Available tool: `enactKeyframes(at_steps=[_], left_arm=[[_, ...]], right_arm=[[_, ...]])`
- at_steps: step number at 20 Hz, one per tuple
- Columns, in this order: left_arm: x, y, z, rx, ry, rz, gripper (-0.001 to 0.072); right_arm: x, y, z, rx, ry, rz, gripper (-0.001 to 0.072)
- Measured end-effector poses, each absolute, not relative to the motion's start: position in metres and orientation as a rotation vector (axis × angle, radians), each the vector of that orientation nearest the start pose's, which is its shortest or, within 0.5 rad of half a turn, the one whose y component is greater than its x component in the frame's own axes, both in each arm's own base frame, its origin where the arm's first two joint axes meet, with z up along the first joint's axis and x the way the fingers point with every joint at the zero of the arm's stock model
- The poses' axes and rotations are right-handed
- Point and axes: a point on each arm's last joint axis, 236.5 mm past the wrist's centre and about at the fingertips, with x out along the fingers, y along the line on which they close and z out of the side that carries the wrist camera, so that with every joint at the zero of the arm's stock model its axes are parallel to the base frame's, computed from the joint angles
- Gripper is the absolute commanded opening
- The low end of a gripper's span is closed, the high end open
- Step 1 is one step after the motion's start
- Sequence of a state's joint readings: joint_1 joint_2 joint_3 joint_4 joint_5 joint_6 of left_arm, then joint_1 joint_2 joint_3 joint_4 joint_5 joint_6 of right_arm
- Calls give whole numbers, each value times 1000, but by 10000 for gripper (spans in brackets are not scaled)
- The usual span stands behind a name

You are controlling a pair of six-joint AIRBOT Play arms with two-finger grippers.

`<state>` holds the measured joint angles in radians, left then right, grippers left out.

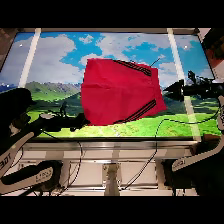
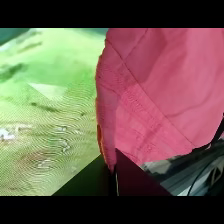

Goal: Fold the clothes and pants, and hang the long-sleeved shirts on hangers.

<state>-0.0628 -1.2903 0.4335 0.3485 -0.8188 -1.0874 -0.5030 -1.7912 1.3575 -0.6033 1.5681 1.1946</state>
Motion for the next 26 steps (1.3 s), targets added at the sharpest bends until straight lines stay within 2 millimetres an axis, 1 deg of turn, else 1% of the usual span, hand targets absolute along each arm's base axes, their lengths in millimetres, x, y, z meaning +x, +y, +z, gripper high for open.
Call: enactKeyframes(at_steps=[2,3,4,5,6,7,8,9,12,14,17,19,21,23,24,25,26], left_arm=[[277,-182,-102,-928,1333,-375,7],[281,-183,-95,-927,1312,-390,7],[286,-185,-86,-924,1284,-408,7],[292,-185,-77,-918,1256,-424,7],[297,-186,-67,-911,1226,-440,7],[303,-187,-55,-908,1193,-457,7],[307,-187,-46,-902,1166,-471,7],[311,-188,-36,-897,1140,-483,7],[316,-190,-15,-893,1095,-516,7],[314,-193,-8,-891,1089,-539,7],[312,-195,-3,-893,1089,-556,7],[311,-196,-1,-893,1089,-562,7],[311,-196,-1,-892,1089,-565,7],[311,-196,-1,-887,1090,-567,7],[310,-196,-2,-878,1092,-567,8],[310,-195,-3,-873,1091,-563,8],[311,-194,-4,-867,1090,-560,8]], right_arm=[[412,-4,-21,1054,1352,548,165],[412,-4,-20,1054,1350,549,53],[412,-3,-20,1055,1349,550,21],[412,-4,-20,1055,1350,549,22],[410,-6,-22,1048,1359,546,33],[407,-8,-24,1040,1371,537,134],[402,-13,-29,1027,1393,519,341],[396,-19,-35,1014,1424,485,414],[376,-37,-56,995,1535,371,415],[364,-38,-68,1018,1601,338,452],[350,-25,-83,1045,1698,346,452],[345,-13,-89,1038,1746,362,452],[345,0,-93,1024,1772,382,452],[344,11,-95,1002,1794,400,440],[344,16,-95,993,1801,410,408],[344,20,-95,987,1807,418,241],[343,23,-96,981,1813,423,110]])
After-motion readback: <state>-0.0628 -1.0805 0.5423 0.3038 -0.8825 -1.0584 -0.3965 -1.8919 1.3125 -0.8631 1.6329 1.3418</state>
